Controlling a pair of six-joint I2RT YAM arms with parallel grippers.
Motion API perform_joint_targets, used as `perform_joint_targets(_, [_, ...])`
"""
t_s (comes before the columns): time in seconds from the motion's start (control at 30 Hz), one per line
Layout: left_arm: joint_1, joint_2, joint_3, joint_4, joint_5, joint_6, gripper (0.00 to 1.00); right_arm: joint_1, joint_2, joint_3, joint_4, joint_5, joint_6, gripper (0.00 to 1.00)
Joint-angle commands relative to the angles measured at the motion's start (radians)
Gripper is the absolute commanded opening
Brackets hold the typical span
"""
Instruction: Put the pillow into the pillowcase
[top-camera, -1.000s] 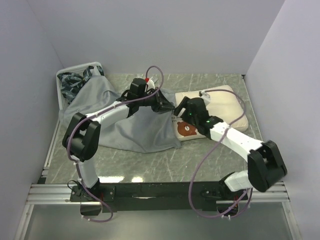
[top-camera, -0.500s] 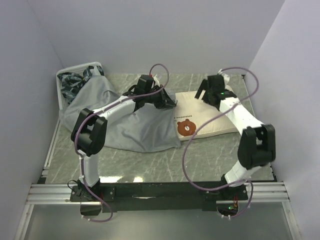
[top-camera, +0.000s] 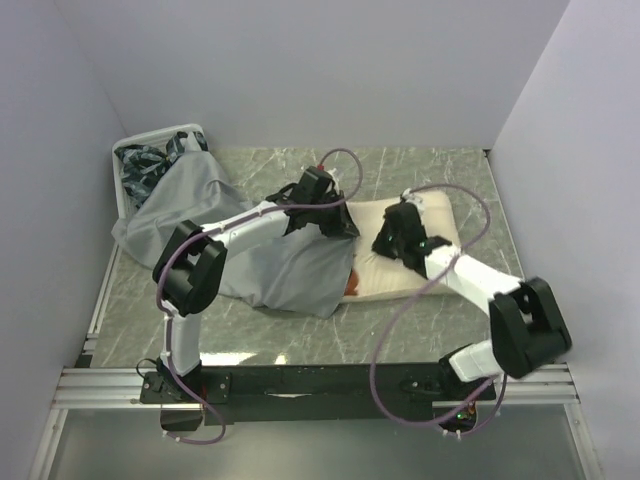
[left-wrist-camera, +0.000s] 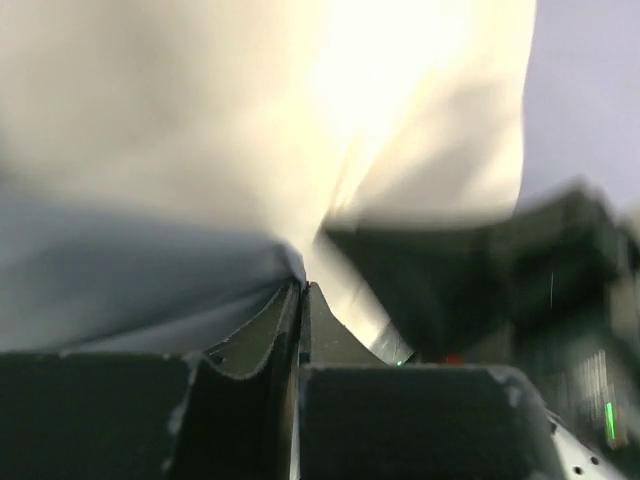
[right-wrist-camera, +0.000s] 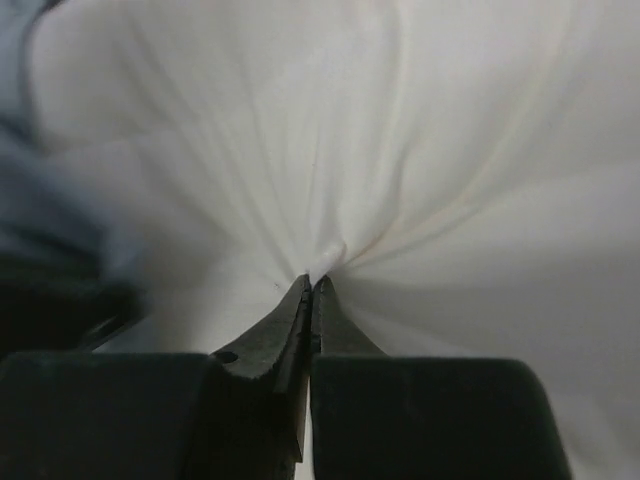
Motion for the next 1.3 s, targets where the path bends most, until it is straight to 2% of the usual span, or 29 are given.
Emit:
perform_joint_targets(0.0, [-0.061, -0.092, -0.02, 0.005, -0.057, 0.031, 0.07, 0.141, -0.173, -0.087, 0.043, -0.157, 0.192, 0.0])
perform_joint_targets(0.13, [-0.079, -0.116, 0.008, -0.035, -0.068, 0.057, 0.1, 0.204, -0.223, -0.156, 0.111, -0.062, 0.3, 0.0])
perform_joint_targets(0.27, [-0.082, -0.174, -0.07, -0.043, -0.092, 0.071, 0.18, 0.2, -0.22, -0.215, 0.16, -0.081, 0.308, 0.0])
perform_joint_targets(0.3, [-0.082, -0.19, -0.092, -0.038, -0.092, 0.074, 0.22, 0.201, -0.22, -0.21, 0.153, -0.091, 0.301, 0.11])
perform_joint_targets(0.33, [-0.081, -0.211, -0.113, -0.034, -0.095, 0.079, 0.34, 0.201, -0.231, -0.201, 0.136, -0.092, 0.276, 0.21])
perform_joint_targets(0.37, [-0.085, -0.26, -0.154, -0.035, -0.104, 0.085, 0.41, 0.2, -0.242, -0.186, 0.11, -0.097, 0.264, 0.3])
perform_joint_targets(0.4, [-0.088, -0.288, -0.173, -0.049, -0.139, 0.095, 0.47, 0.201, -0.255, -0.178, 0.093, -0.094, 0.249, 0.49])
perform_joint_targets(0.43, [-0.092, -0.314, -0.187, -0.063, -0.161, 0.12, 0.59, 0.201, -0.287, -0.16, 0.065, -0.082, 0.23, 0.57])
perform_joint_targets(0.5, [-0.099, -0.395, -0.227, -0.114, -0.231, 0.141, 0.66, 0.198, -0.326, -0.14, -0.016, -0.031, 0.209, 0.74])
perform_joint_targets(0.53, [-0.099, -0.42, -0.242, -0.128, -0.25, 0.155, 0.71, 0.2, -0.363, -0.12, -0.045, -0.014, 0.19, 0.79])
perform_joint_targets(0.6, [-0.104, -0.498, -0.3, -0.165, -0.299, 0.158, 0.74, 0.198, -0.389, -0.095, -0.137, 0.016, 0.161, 0.9])
perform_joint_targets(0.77, [-0.145, -0.722, -0.486, -0.259, -0.449, 0.1, 0.75, 0.203, -0.455, -0.087, -0.303, 0.014, 0.132, 0.93])
perform_joint_targets(0.93, [-0.263, -0.855, -0.65, -0.305, -0.5, -0.001, 0.76, 0.232, -0.452, -0.176, -0.295, -0.034, 0.091, 0.93])
perform_joint_targets(1.0, [-0.311, -0.86, -0.685, -0.287, -0.503, -0.016, 0.82, 0.259, -0.414, -0.187, -0.279, -0.032, 0.071, 0.93])
perform_joint_targets(1.07, [-0.364, -0.833, -0.698, -0.274, -0.512, -0.026, 0.83, 0.284, -0.379, -0.186, -0.263, -0.014, 0.061, 0.94])
perform_joint_targets(1.2, [-0.398, -0.776, -0.716, -0.251, -0.528, -0.046, 0.81, 0.324, -0.245, -0.17, -0.234, -0.002, 0.066, 0.93])
perform_joint_targets(1.23, [-0.398, -0.752, -0.721, -0.244, -0.54, -0.046, 0.79, 0.333, -0.221, -0.172, -0.211, -0.012, 0.066, 0.91])
perform_joint_targets(1.27, [-0.398, -0.739, -0.718, -0.235, -0.561, -0.043, 0.76, 0.339, -0.201, -0.172, -0.196, -0.034, 0.068, 0.85])
